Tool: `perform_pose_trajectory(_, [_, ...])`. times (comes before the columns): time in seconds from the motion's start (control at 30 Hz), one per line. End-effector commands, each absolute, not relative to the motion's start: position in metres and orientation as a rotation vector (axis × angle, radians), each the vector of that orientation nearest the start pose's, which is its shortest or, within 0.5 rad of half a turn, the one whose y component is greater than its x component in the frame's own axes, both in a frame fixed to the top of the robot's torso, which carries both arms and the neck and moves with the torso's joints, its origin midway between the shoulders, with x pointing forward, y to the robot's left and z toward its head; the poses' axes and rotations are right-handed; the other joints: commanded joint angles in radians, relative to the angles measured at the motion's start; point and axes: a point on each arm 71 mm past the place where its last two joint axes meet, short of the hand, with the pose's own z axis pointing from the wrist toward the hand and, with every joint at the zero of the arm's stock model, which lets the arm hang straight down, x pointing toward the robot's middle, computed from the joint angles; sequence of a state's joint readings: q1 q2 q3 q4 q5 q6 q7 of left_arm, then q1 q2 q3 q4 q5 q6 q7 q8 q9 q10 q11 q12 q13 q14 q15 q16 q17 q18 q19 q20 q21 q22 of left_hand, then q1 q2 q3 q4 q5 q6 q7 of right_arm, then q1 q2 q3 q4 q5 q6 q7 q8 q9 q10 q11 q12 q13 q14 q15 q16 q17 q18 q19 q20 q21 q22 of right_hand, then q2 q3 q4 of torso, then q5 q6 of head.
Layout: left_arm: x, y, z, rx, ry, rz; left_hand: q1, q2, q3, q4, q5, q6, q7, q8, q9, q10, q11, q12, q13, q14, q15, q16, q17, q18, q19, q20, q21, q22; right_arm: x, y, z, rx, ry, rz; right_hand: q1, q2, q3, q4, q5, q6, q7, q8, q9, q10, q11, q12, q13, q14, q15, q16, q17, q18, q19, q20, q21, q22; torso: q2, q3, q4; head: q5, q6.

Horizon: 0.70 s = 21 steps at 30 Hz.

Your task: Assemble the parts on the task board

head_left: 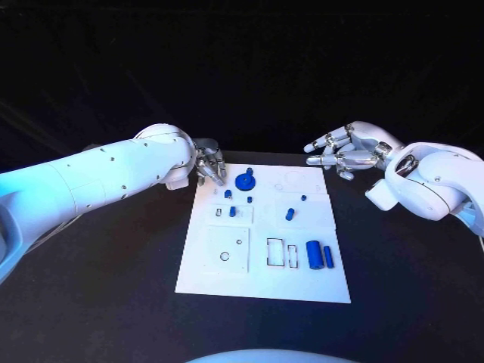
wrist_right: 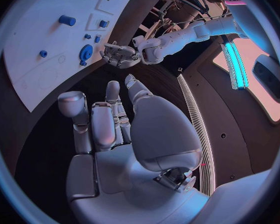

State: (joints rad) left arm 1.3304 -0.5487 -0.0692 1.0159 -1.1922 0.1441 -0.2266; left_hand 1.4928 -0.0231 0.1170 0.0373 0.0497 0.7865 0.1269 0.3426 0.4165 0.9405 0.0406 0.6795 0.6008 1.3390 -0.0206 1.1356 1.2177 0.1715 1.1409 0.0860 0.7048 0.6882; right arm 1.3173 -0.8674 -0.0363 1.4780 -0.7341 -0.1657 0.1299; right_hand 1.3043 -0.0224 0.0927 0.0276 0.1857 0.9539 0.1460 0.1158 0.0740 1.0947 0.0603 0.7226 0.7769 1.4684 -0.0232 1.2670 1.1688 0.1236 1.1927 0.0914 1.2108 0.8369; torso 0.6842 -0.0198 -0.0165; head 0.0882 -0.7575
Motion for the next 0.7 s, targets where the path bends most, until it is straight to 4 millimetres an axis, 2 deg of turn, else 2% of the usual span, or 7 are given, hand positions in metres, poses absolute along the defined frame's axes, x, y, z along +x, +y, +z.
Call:
perform_pose_trajectory(0.03, [0.58, 0.199, -0.183, 0.05, 2.057, -0.443, -0.003, -0.013, 0.004, -0.005, -0.002, 0.017, -0.002, -0.013, -0.018, 0.013, 0.001, 0.019, 0.003, 0.021, -0.002, 0.035, 0.025, 0.007, 0.021, -0.001, 0.016, 0.019, 0.508, -0.218, -0.133, 0.327, 1.726, 1.163, 0.002, 0.012, -0.005, 0.0, 0.003, 0.002, 0.003, 0.004, -0.002, -0.004, -0.001, -0.005, -0.002, 0.016, 0.006, 0.001, 0.003, 0.013, -0.006, 0.0, -0.004, 0.002, 0.001, -0.0003, -0.0012, 0.0, -0.002])
perform_pose_trajectory(0.23, [0.576, 0.195, -0.191, 0.071, 2.061, -0.456, -0.035, -0.029, 0.008, -0.001, -0.001, 0.07, -0.007, -0.042, -0.064, 0.035, -0.004, 0.116, 0.054, 0.115, -0.006, 0.214, 0.163, -0.031, 0.137, -0.007, 0.208, 0.209, 0.508, -0.218, -0.133, 0.327, 1.727, 1.162, 0.002, 0.012, -0.005, 0.0, 0.003, 0.002, 0.003, 0.004, -0.002, -0.004, -0.001, -0.005, -0.002, 0.016, 0.006, 0.001, 0.003, 0.012, -0.006, 0.0, -0.004, 0.002, 0.001, -0.0001, -0.0004, -0.003, -0.004])
perform_pose_trajectory(0.33, [0.575, 0.193, -0.194, 0.079, 2.064, -0.464, -0.063, -0.035, 0.003, 0.01, -0.002, 0.104, -0.014, -0.063, -0.094, 0.032, -0.01, 0.203, 0.108, 0.166, -0.009, 0.317, 0.245, -0.053, 0.203, -0.013, 0.337, 0.337, 0.508, -0.218, -0.133, 0.327, 1.727, 1.162, 0.002, 0.012, -0.005, 0.0, 0.003, 0.002, 0.003, 0.004, -0.002, -0.004, -0.001, -0.005, -0.002, 0.016, 0.006, 0.001, 0.003, 0.012, -0.006, 0.0, -0.004, 0.002, 0.0, 0.0008, -0.0004, -0.003, -0.005])
perform_pose_trajectory(0.5, [0.573, 0.191, -0.195, 0.084, 2.068, -0.468, -0.091, -0.037, -0.007, 0.025, -0.002, 0.125, -0.016, -0.081, -0.117, 0.073, -0.01, 0.303, 0.197, 0.2, -0.012, 0.382, 0.302, -0.071, 0.24, -0.014, 0.429, 0.432, 0.508, -0.218, -0.133, 0.326, 1.728, 1.162, 0.002, 0.012, -0.005, 0.0, 0.003, 0.002, 0.003, 0.004, -0.002, -0.004, -0.001, -0.005, -0.002, 0.016, 0.006, 0.001, 0.003, 0.012, -0.006, 0.0, -0.004, 0.002, 0.0, 0.0016, -0.0006, -0.002, -0.006])
perform_pose_trajectory(0.7, [0.572, 0.19, -0.197, 0.087, 2.084, -0.461, -0.093, -0.038, -0.01, 0.026, -0.002, 0.132, -0.016, -0.091, -0.13, 0.065, -0.01, 0.322, 0.21, 0.2, -0.012, 0.384, 0.303, -0.072, 0.239, -0.014, 0.44, 0.444, 0.508, -0.218, -0.133, 0.326, 1.728, 1.161, 0.002, 0.012, -0.005, 0.0, 0.003, 0.002, 0.003, 0.004, -0.002, -0.004, -0.001, -0.005, -0.002, 0.016, 0.006, 0.001, 0.003, 0.012, -0.006, 0.0, -0.004, 0.002, 0.0, 0.0017, -0.0005, -0.001, -0.006])
